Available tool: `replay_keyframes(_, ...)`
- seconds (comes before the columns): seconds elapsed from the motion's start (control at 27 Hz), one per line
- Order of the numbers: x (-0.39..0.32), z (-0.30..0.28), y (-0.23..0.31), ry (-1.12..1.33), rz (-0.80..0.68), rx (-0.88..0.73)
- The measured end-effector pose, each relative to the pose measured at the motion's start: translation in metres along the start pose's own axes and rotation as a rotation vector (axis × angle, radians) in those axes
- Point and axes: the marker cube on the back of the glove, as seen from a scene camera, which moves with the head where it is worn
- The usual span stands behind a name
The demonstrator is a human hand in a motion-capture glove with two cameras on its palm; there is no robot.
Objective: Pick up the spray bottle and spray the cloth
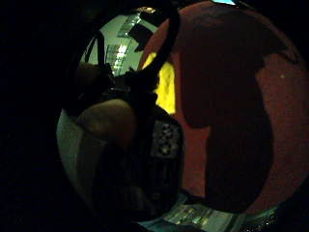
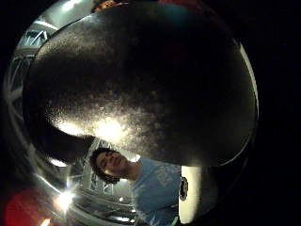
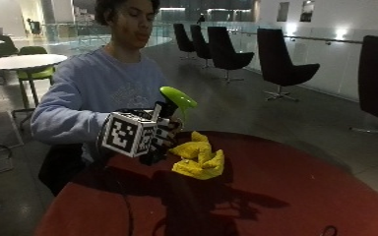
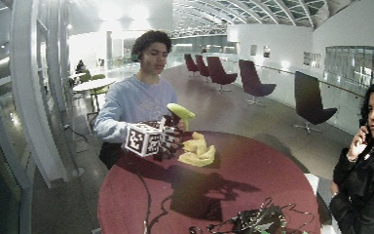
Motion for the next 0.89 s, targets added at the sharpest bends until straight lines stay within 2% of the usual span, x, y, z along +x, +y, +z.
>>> replay_keyframes(0.33,0.010,0.052,0.024,0.065,0.158,-0.215)
replay_keyframes(0.89,0.015,0.064,0.031,0.096,0.237,-0.263)
